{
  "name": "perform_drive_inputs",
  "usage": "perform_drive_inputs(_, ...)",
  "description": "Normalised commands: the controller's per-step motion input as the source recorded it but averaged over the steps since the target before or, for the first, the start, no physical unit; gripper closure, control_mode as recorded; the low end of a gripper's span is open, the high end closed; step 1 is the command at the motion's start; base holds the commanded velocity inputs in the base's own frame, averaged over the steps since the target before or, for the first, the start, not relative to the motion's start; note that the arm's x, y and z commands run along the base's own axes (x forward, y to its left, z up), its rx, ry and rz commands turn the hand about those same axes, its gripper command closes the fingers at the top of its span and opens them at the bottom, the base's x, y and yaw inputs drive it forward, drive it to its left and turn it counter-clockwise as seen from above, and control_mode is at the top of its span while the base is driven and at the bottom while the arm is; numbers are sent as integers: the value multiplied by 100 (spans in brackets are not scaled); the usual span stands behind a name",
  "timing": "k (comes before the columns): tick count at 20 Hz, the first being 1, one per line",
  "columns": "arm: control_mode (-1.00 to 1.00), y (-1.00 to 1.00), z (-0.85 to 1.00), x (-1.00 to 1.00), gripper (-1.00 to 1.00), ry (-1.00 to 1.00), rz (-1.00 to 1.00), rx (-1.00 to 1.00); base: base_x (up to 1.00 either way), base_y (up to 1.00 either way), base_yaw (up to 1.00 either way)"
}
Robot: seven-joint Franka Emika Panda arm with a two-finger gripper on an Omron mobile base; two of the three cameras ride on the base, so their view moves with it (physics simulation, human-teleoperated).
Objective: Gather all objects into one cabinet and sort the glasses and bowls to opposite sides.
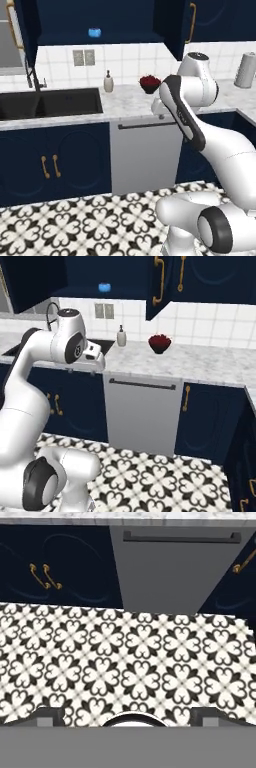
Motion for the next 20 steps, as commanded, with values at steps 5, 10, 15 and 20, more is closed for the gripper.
perform_drive_inputs(5, 100, 0, 0, 0, -100, 0, 0, 0, 85, 0, -3)
perform_drive_inputs(10, 100, 0, 0, 0, -100, 0, 0, 0, 60, 28, -1)
perform_drive_inputs(15, 100, 0, 0, 0, -100, 0, 0, 0, 55, 34, 0)
perform_drive_inputs(20, 100, 0, 0, 0, -100, 0, 0, 0, 70, 25, 0)
